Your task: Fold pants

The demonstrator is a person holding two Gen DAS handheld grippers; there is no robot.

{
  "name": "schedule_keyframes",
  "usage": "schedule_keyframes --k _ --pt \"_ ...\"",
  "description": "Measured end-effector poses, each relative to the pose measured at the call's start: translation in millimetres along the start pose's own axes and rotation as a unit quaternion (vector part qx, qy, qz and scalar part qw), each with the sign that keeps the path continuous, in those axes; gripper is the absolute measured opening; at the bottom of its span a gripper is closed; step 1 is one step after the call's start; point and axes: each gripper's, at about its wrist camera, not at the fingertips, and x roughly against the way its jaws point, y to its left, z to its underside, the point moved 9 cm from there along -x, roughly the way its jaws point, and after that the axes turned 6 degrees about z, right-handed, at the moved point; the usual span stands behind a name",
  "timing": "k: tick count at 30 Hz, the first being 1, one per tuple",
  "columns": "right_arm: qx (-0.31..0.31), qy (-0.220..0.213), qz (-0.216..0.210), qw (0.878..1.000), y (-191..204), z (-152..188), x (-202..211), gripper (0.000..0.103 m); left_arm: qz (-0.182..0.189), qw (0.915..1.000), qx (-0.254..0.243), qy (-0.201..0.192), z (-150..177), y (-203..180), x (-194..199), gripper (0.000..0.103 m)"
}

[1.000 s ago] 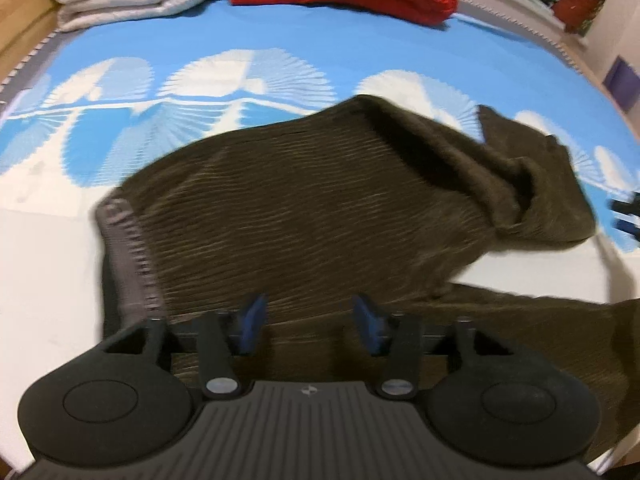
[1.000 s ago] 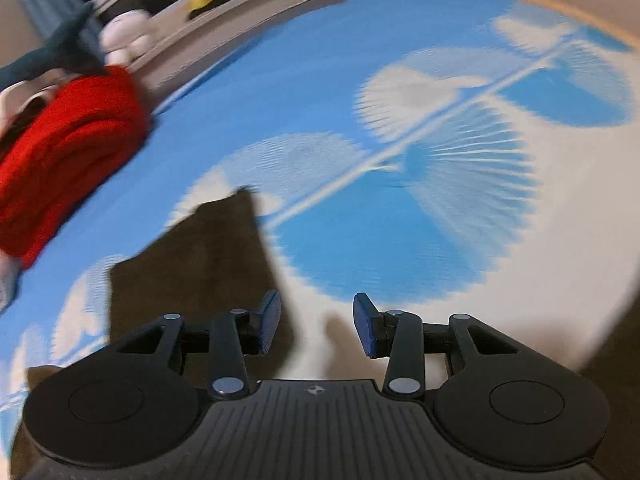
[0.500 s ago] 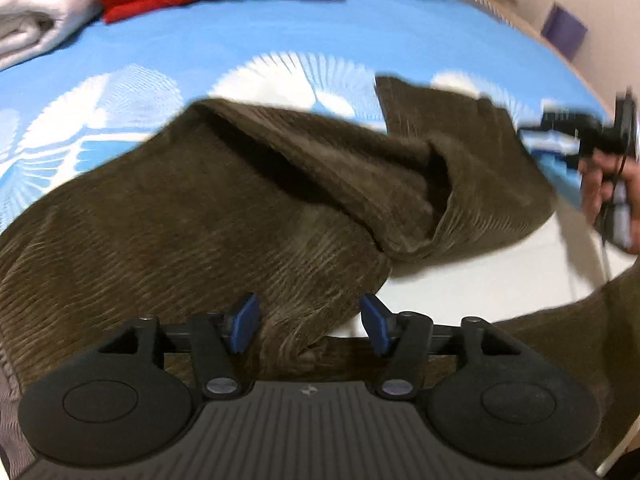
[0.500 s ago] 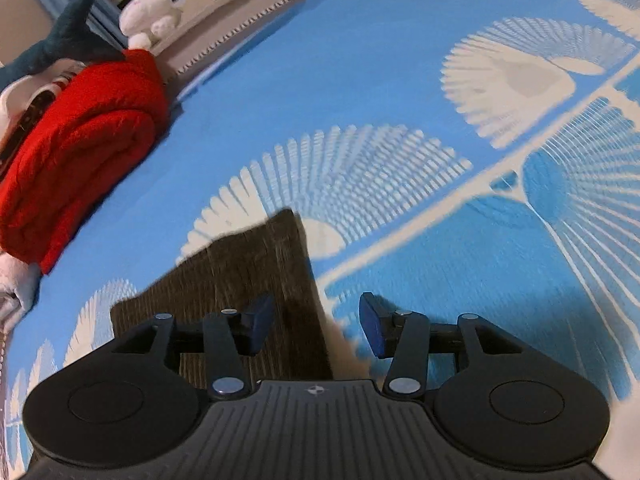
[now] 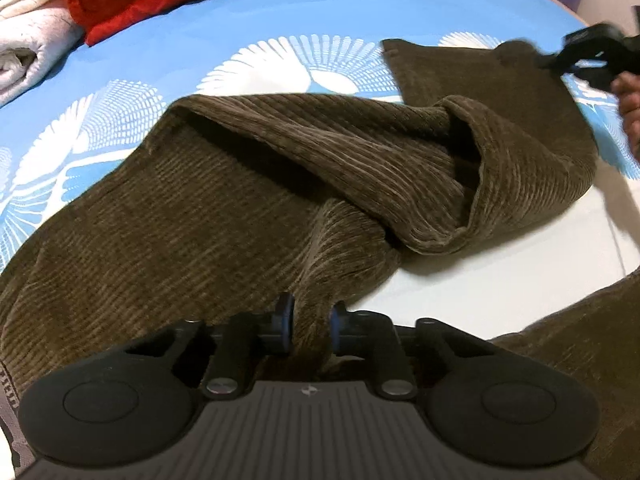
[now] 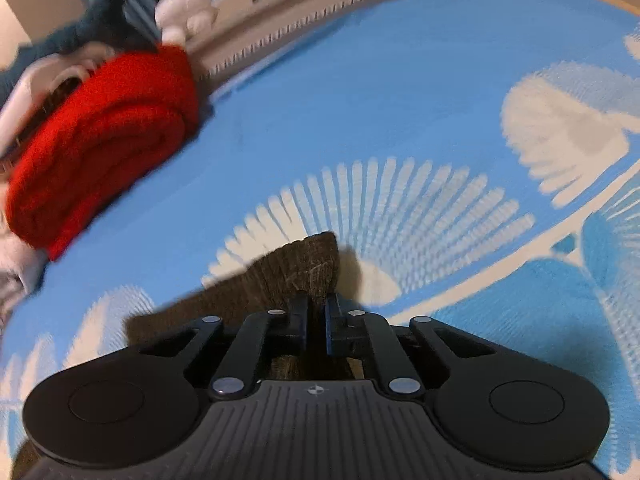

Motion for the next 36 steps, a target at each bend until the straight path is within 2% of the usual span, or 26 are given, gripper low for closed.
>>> schedule_keyframes --k 2,3,4,5,6,7,8,9,10,12,15,18,20,21,22,23,26,27,29,31,32,33,34,36 --pt "-0.035 -0.029 -0.01 0.999 -4.4 -17.2 27.9 0.007 0.0 1.0 0.001 -0.005 -1.3 4.3 3.4 0.016" --pt "-0.058 -0.055 -0.009 0.997 -9.2 -28.1 48.4 0.006 0.0 1.0 0.001 -0.007 -0.7 7.8 5.3 0.015" --pt "-0.085 -0.098 0.007 0.992 -18.8 -41.3 76.1 0.006 0.002 1.0 0.0 -0.006 -0.9 12.5 8.0 0.015" --pt "-0.116 -0.146 0.036 0.982 -32.7 -51.9 103.6 0.006 0.007 1.0 -0.001 -0.005 1.0 12.8 8.8 0.015" --pt "-0.159 -0.195 0.074 0.965 -53.6 -59.7 134.8 0.006 0.017 0.9998 -0.003 -0.004 1.4 13.4 10.3 0.015" --pt "-0.194 -0.224 0.116 0.948 -76.9 -60.0 158.5 0.006 0.021 0.9998 -0.007 -0.001 3.0 14.8 12.9 0.014" --pt "-0.212 -0.228 0.154 0.938 -96.6 -53.9 169.5 0.006 0.023 0.9995 -0.019 0.005 5.7 14.0 13.2 0.014" --pt "-0.223 -0.211 0.189 0.933 -119.6 -41.3 171.1 0.006 0.029 0.9991 -0.028 0.013 8.1 12.5 12.5 0.014" --pt "-0.235 -0.184 0.2 0.933 -136.9 -28.6 164.3 0.006 0.028 0.9988 -0.035 0.019 10.6 11.7 11.6 0.014" --pt "-0.284 -0.106 0.215 0.928 -178.2 6.9 140.9 0.006 0.025 0.9982 -0.049 0.023 14.1 10.9 10.4 0.014" --pt "-0.324 -0.049 0.223 0.918 -210.1 44.3 122.3 0.007 0.025 0.9978 -0.057 0.025 16.7 8.9 12.0 0.014" --pt "-0.315 -0.049 0.204 0.926 -208.3 42.8 123.7 0.007 0.033 0.9971 -0.064 0.024 17.5 5.8 18.5 0.014" --pt "-0.299 -0.067 0.188 0.933 -198.9 29.6 133.8 0.006 0.048 0.9957 -0.073 0.03 20.9 3.8 19.9 0.014" --pt "-0.286 -0.083 0.195 0.935 -195.1 24.2 143.7 0.006 0.062 0.9938 -0.084 0.038 24.6 -0.2 19.2 0.015" --pt "-0.277 -0.094 0.212 0.932 -195.4 19.5 153.3 0.006 0.072 0.9918 -0.097 0.044 28.0 -5.1 18.5 0.017" --pt "-0.272 -0.1 0.235 0.928 -196.8 19.0 159.7 0.006 0.08 0.9897 -0.109 0.047 30.7 -10.0 18.4 0.025" --pt "-0.272 -0.074 0.314 0.907 -218.5 36.2 167.1 0.006 0.083 0.9867 -0.132 0.048 35.7 -16.5 19.7 0.047" --pt "-0.276 -0.055 0.317 0.906 -224.0 43.3 162.4 0.007 0.09 0.9867 -0.129 0.041 34.5 -15.3 24.6 0.049" --pt "-0.302 -0.036 0.315 0.899 -234.8 55.8 161.9 0.012 0.116 0.9861 -0.115 0.03 31.1 -9.1 36.4 0.066" --pt "-0.312 -0.034 0.332 0.89 -236.5 57.1 172.5 0.018 0.153 0.9832 -0.099 0.007 26.2 -2.0 54.6 0.072" --pt "-0.304 -0.04 0.34 0.889 -231.9 53.3 179.5 0.022 0.166 0.9818 -0.092 -0.003 25.0 2.3 62.7 0.072" --pt "-0.295 -0.052 0.339 0.892 -226.1 48.7 187.3 0.031 0.177 0.9809 -0.081 -0.013 24.0 10.1 70.3 0.072" --pt "-0.286 -0.064 0.333 0.896 -218.8 43.6 196.4 0.036 0.182 0.9807 -0.068 -0.019 24.0 17.9 75.6 0.072" --pt "-0.271 -0.087 0.308 0.908 -202.8 32.8 212.5 0.036 0.175 0.9832 -0.044 -0.031 24.1 37.3 85.1 0.071"
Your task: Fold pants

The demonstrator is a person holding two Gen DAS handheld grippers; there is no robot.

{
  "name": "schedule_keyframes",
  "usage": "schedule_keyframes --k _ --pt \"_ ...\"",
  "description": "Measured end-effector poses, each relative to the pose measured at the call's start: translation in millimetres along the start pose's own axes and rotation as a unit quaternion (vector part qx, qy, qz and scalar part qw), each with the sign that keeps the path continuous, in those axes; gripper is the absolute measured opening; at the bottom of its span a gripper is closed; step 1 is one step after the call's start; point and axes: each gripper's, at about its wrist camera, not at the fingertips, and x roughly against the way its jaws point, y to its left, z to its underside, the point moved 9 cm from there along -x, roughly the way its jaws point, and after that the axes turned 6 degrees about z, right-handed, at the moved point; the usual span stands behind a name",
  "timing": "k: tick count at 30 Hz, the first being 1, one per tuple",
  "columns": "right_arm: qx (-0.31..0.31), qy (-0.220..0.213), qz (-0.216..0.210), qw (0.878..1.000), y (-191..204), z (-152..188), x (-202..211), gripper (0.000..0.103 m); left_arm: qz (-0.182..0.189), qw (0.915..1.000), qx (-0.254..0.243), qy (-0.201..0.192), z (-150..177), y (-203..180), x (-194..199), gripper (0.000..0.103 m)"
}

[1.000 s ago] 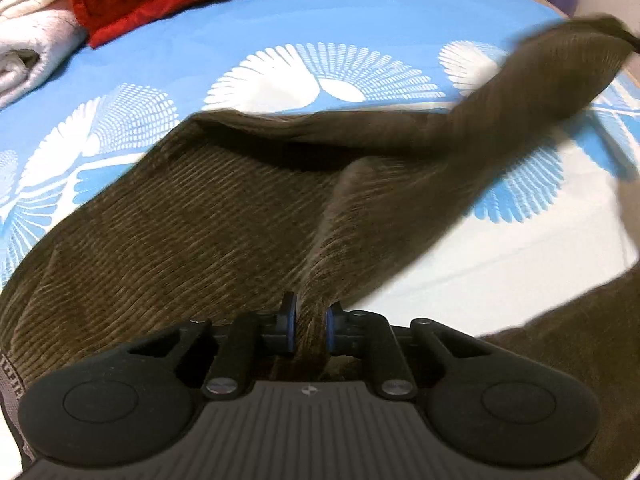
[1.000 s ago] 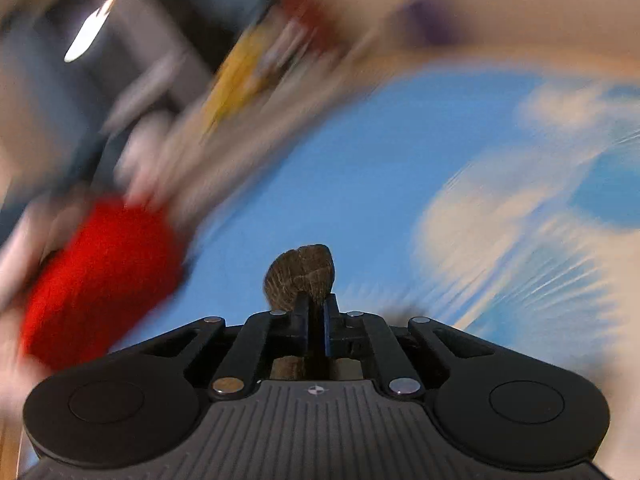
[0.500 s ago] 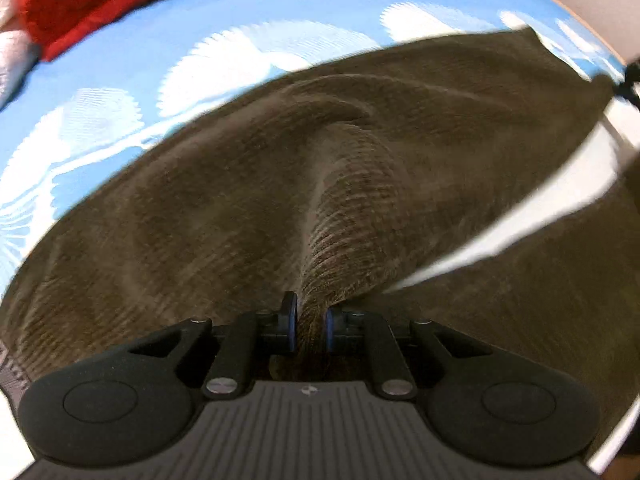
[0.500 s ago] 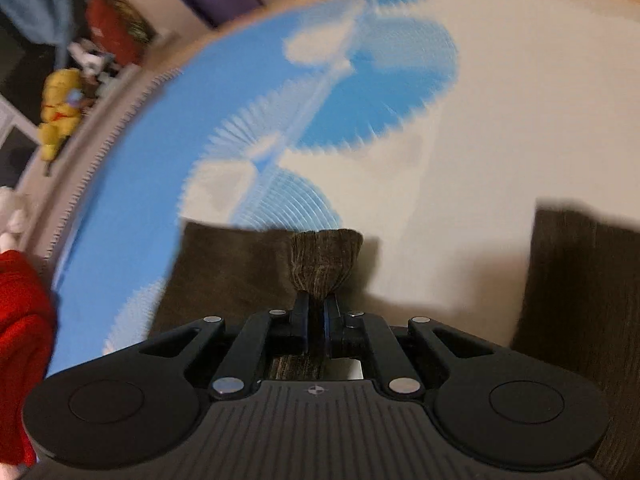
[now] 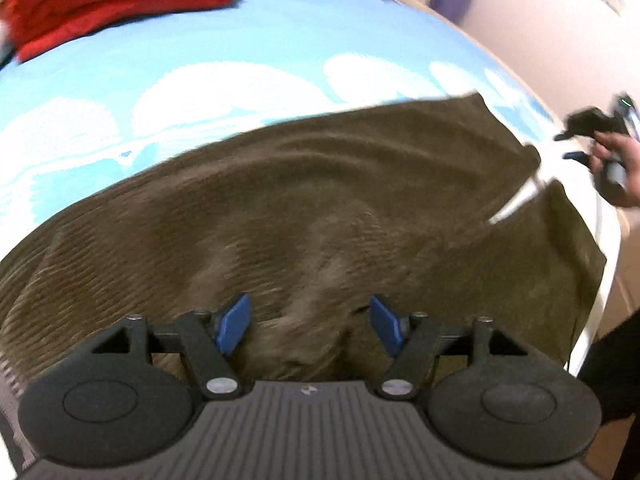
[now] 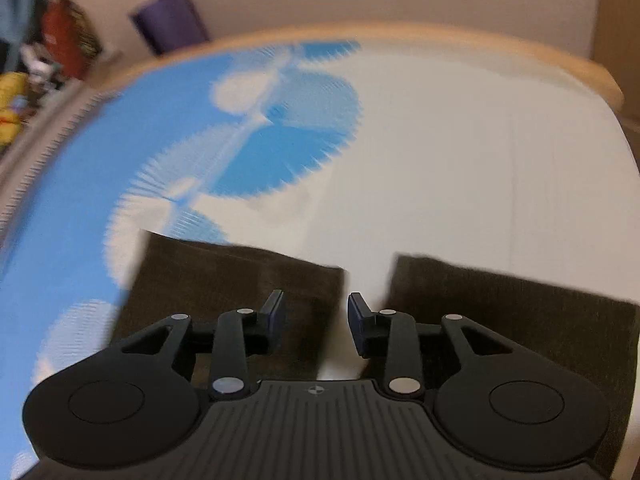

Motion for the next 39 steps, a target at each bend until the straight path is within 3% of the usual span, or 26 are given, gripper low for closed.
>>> schedule_keyframes --k 3,5,9,13,18,20,22,24,25,26,28,30,32,33,37,39 --pt "0.022 -0.011 -0.093 0.995 18.3 -1.5 48.3 0.037 -0.042 0.9976 0.048 -0.028 5.8 39.2 23.0 0.067" --pt "0.056 -0.014 -0.158 0.986 32.7 5.1 83.7 0.038 -0.079 0.992 0.085 -0.049 9.9 68.8 40.6 0.067" --pt "0.145 -0.016 -0.259 0.955 56.1 38.4 152.5 0.042 -0.162 0.9669 0.182 -0.074 30.2 140.1 70.0 0.068" --pt "0.228 -0.015 -0.323 0.918 58.3 84.3 200.2 0.043 -0.206 0.9459 0.241 -0.069 49.0 190.5 75.2 0.074" --pt "0.284 -0.038 -0.311 0.906 67.9 108.9 216.9 0.043 -0.226 0.934 0.271 -0.055 65.7 230.1 58.3 0.081" --pt "0.298 -0.051 -0.287 0.909 75.1 114.4 213.6 0.043 -0.226 0.9303 0.284 -0.054 71.1 241.9 52.3 0.082" --pt "0.295 -0.032 -0.278 0.914 76.0 124.0 203.6 0.043 -0.222 0.9308 0.286 -0.053 74.5 248.5 44.1 0.08" --pt "0.284 -0.009 -0.274 0.919 78.9 129.1 192.0 0.043 -0.224 0.9366 0.265 -0.048 75.5 251.0 38.3 0.07" --pt "0.283 -0.005 -0.274 0.919 79.4 133.1 191.1 0.043 -0.225 0.9396 0.253 -0.054 71.9 250.1 40.9 0.045" --pt "0.287 -0.004 -0.273 0.918 81.1 136.5 189.1 0.043 -0.229 0.9393 0.248 -0.062 67.5 251.4 46.2 0.032" --pt "0.299 -0.013 -0.27 0.915 83.8 141.4 189.6 0.043 -0.226 0.9331 0.258 -0.108 56.1 252.1 65.5 0.029" --pt "0.306 -0.019 -0.27 0.913 87.4 142.1 189.8 0.043 -0.236 0.9346 0.237 -0.121 50.2 247.0 71.9 0.03" --pt "0.305 -0.016 -0.273 0.912 89.6 144.2 188.3 0.043 -0.248 0.9377 0.231 -0.075 57.0 242.0 63.2 0.034" --pt "0.305 -0.013 -0.274 0.912 90.6 145.2 188.1 0.043 -0.265 0.934 0.234 -0.05 61.4 240.3 64.7 0.034" --pt "0.304 -0.011 -0.283 0.909 93.2 146.3 191.8 0.043 -0.265 0.9177 0.287 -0.075 59.3 229.3 110.1 0.043" --pt "0.302 -0.007 -0.291 0.908 94.9 147.7 195.5 0.043 -0.259 0.9157 0.299 -0.073 61.9 219.1 132.0 0.047"
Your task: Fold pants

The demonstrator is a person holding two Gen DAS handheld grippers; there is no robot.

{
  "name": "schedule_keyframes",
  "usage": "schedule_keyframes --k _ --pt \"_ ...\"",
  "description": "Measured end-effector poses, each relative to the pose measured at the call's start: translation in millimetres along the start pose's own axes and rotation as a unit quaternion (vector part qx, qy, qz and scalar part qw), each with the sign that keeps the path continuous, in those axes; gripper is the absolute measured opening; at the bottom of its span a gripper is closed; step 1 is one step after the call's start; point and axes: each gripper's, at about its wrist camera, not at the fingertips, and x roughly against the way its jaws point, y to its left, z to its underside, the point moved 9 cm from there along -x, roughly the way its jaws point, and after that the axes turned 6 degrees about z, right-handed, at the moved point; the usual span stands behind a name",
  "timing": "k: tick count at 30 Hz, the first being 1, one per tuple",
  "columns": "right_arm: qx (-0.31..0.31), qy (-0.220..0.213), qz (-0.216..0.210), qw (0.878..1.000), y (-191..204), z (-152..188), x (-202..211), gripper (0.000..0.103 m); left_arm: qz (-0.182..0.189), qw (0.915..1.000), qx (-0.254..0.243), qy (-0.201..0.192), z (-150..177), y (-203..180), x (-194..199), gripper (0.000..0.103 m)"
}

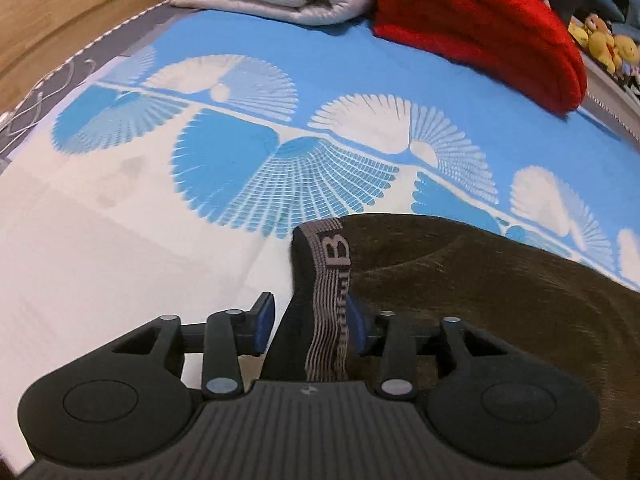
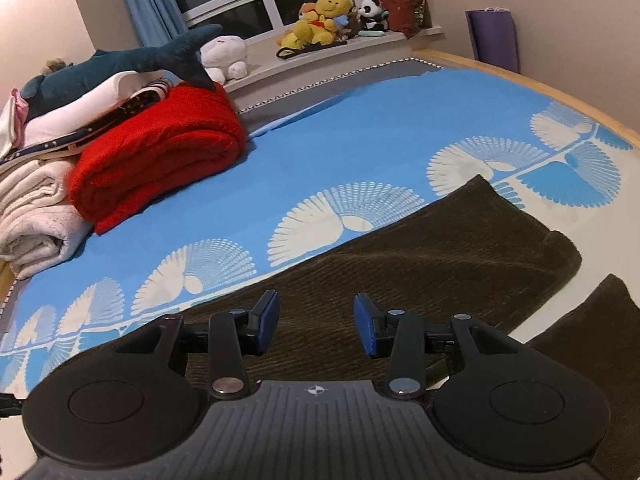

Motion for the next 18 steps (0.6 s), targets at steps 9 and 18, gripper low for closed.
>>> schedule_keyframes --k 9,18 --pt "0.021 -0.007 -0.042 0.999 16.0 0.0 20.9 0.043 0.025 0.9967 0.034 0.069 82.4 28.5 29.9 0.077" --pt "0.0 0.003 -0.04 0.999 -7.3 6.4 34.3 0.043 0.015 0.9828 -0.036 0.18 135.4 42.4 -12.1 0.077"
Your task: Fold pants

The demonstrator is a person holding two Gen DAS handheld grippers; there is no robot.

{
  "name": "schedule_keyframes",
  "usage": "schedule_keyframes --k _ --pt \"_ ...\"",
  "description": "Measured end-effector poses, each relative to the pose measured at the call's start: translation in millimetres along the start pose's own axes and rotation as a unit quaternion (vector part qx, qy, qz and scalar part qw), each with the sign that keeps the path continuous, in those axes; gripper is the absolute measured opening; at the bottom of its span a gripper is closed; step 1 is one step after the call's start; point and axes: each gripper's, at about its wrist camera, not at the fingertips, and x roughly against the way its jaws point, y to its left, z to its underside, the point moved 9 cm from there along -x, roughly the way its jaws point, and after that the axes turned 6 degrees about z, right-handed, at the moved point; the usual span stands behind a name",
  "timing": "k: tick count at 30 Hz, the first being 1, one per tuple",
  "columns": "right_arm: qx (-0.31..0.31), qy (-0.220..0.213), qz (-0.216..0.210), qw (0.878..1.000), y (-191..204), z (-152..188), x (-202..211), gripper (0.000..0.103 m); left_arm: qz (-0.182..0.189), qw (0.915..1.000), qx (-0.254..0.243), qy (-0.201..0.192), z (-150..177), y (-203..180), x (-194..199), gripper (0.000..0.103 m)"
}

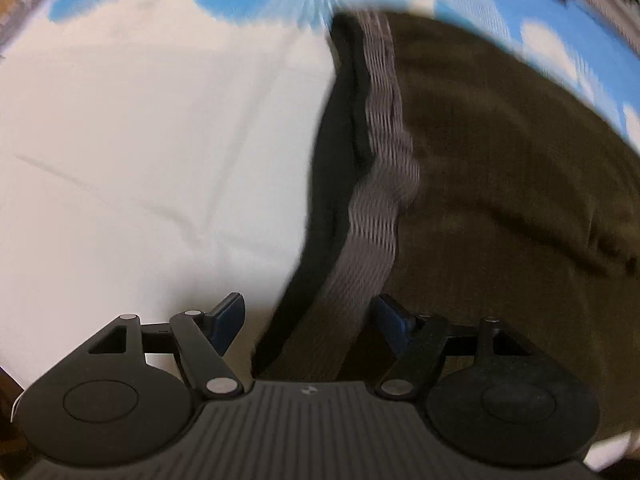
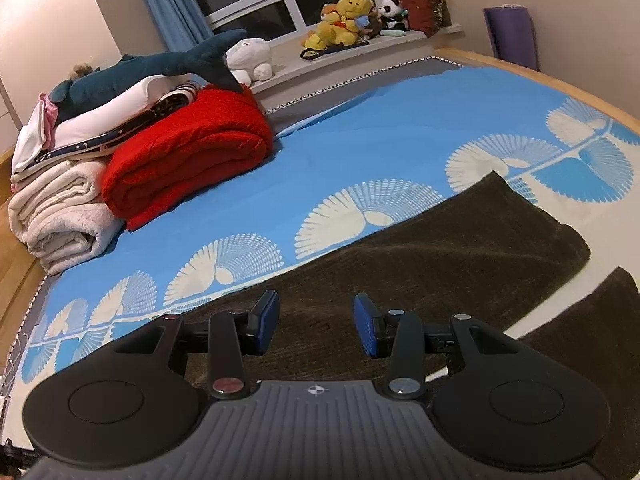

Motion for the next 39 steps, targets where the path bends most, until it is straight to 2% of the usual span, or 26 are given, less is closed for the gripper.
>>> schedule_keyframes --k 4,6,9,11,14,16,18,20,22,24,26,27,28,29,30,31,32,34,35,36,37,38,39 --pt "-0.005 -0.001 0.011 1.0 -14.9 1.0 5.1 0.043 -0.002 0.9985 -0.055 0.004 7.1 -13.6 -6.4 0.076" --pt "-0.013 -0.001 0.015 1.0 -23.0 0.8 6.6 0.043 0.001 0.9977 -0.068 0.0 8.0 -17.0 -5.5 0.069" --pt "-0.02 0.003 0.023 1.0 -31.8 2.7 6.4 0.043 -0.006 0.9963 -0.086 -0.007 8.9 -18.8 1.2 0.046" --pt "-0.025 0.006 0.025 0.999 -34.9 3.7 5.8 0.043 -0.005 0.9948 -0.1 -0.02 8.0 -23.1 13.0 0.027" --pt "-0.028 0.008 0.028 0.999 -35.5 4.6 4.9 0.043 -0.021 0.9926 -0.11 -0.047 4.6 -23.8 38.1 0.017" --pt "-0.029 0.008 0.025 0.999 -33.5 4.6 4.3 0.043 -0.02 0.9935 -0.107 -0.032 11.8 -20.5 37.0 0.017" --pt "-0.024 0.009 0.023 0.999 -29.9 5.5 3.7 0.043 -0.046 0.9912 -0.123 0.015 25.3 -11.8 18.9 0.019" --pt "-0.015 0.011 0.024 1.0 -26.2 6.9 2.6 0.043 -0.055 0.9899 -0.13 0.014 24.6 -14.3 19.7 0.022" --pt "-0.013 0.012 0.024 1.0 -24.3 7.1 2.2 0.043 -0.065 0.9898 -0.126 -0.01 17.6 -18.7 32.8 0.022" --pt "-0.014 0.013 0.023 1.0 -23.2 7.8 2.2 0.043 -0.069 0.9834 -0.156 -0.063 8.4 -32.3 52.3 0.022" --pt "-0.012 0.013 0.022 1.0 -22.1 7.4 2.4 0.043 -0.017 0.9823 -0.168 -0.081 8.8 -52.8 59.7 0.025" --pt "-0.009 0.012 0.023 1.0 -21.9 7.1 2.6 0.043 0.009 0.9813 -0.179 -0.072 13.1 -61.9 55.9 0.025" --pt "-0.008 0.012 0.024 1.0 -22.2 7.2 2.7 0.043 0.015 0.98 -0.192 -0.052 20.2 -66.8 46.5 0.027" --pt "-0.007 0.013 0.026 1.0 -22.9 7.7 2.4 0.043 0.005 0.979 -0.203 -0.021 26.7 -67.8 32.9 0.029" --pt "-0.007 0.014 0.03 0.999 -24.3 8.2 2.0 0.043 -0.03 0.9754 -0.216 0.03 38.9 -60.4 11.9 0.03" --pt "-0.01 0.015 0.033 0.999 -26.0 8.5 1.6 0.043 -0.047 0.9685 -0.24 0.044 45.9 -59.5 3.0 0.03" --pt "-0.013 0.016 0.035 0.999 -27.3 8.5 1.4 0.043 -0.05 0.9635 -0.26 0.04 45.9 -63.9 4.3 0.03" --pt "-0.019 0.017 0.036 0.999 -28.7 8.7 1.5 0.043 -0.046 0.9743 -0.22 0.019 35.3 -64.6 15.2 0.031" --pt "-0.019 0.017 0.036 0.999 -29.0 8.6 2.0 0.043 -0.044 0.9753 -0.216 -0.006 27.1 -68.1 24.4 0.034" --pt "-0.017 0.015 0.035 0.999 -28.6 8.6 2.6 0.043 -0.033 0.9755 -0.214 -0.038 16.1 -74.4 36.8 0.037" --pt "-0.013 0.013 0.034 0.999 -28.0 8.2 3.2 0.043 -0.019 0.9769 -0.205 -0.058 9.8 -79.1 44.8 0.048" --pt "-0.006 0.01 0.034 0.999 -27.2 7.7 3.5 0.043 -0.01 0.9784 -0.193 -0.073 5.2 -83.0 50.2 0.054" --pt "0.003 0.007 0.034 0.999 -26.4 7.3 3.5 0.043 -0.006 0.9788 -0.185 -0.089 -0.1 -86.4 55.3 0.054"
